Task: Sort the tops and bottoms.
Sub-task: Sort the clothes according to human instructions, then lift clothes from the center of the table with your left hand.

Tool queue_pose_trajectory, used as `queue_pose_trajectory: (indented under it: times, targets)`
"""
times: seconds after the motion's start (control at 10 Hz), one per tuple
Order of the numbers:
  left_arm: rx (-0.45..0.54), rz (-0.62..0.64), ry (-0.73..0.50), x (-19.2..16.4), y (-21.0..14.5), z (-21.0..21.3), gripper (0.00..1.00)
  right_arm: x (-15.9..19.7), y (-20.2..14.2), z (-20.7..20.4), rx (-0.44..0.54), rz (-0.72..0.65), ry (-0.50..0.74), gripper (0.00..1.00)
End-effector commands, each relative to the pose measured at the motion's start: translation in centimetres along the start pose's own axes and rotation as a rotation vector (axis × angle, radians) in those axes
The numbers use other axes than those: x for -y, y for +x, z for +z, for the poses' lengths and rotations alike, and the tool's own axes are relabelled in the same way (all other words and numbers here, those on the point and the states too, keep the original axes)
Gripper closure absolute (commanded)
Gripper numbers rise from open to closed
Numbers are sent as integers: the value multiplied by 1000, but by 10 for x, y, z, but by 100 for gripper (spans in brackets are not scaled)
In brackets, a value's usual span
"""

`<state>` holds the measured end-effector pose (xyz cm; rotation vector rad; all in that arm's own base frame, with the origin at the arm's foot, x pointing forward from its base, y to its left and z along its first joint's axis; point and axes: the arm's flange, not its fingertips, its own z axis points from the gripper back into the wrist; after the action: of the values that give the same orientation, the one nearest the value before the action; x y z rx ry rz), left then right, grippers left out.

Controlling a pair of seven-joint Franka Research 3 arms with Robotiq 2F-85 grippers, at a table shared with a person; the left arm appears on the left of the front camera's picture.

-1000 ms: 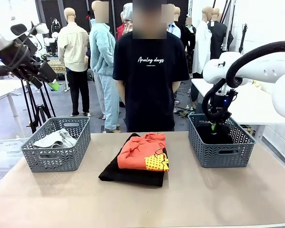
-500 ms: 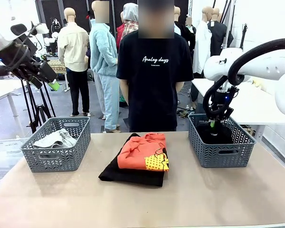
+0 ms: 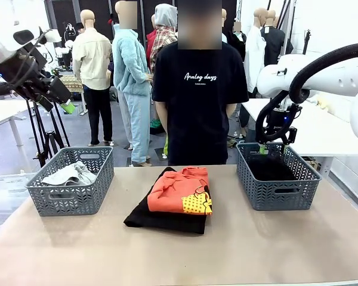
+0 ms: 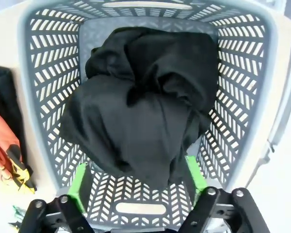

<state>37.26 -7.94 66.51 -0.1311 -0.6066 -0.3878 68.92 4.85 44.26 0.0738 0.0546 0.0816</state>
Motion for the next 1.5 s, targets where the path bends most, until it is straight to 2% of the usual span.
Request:
queue_pose_trajectory:
  times: [0.0, 0.2, 0.3, 0.4, 1.4]
  targets:
    - [5, 8, 4, 0, 0, 1, 24, 0, -10, -3, -10, -16, -29, 0]
    - [5, 8, 4, 0, 0, 1, 24, 0, -5, -4, -54, -47, -16, 0]
    - [5, 8, 4, 0, 0, 1, 24, 0, 7, -13, -170, -95, -9, 0]
    - [5, 8, 4, 0, 0, 1, 24, 1, -2, -2, -21, -13, 0, 0]
    - [5, 8, 4, 0, 0, 1, 24, 1, -2, -2, -21, -13, 0, 0]
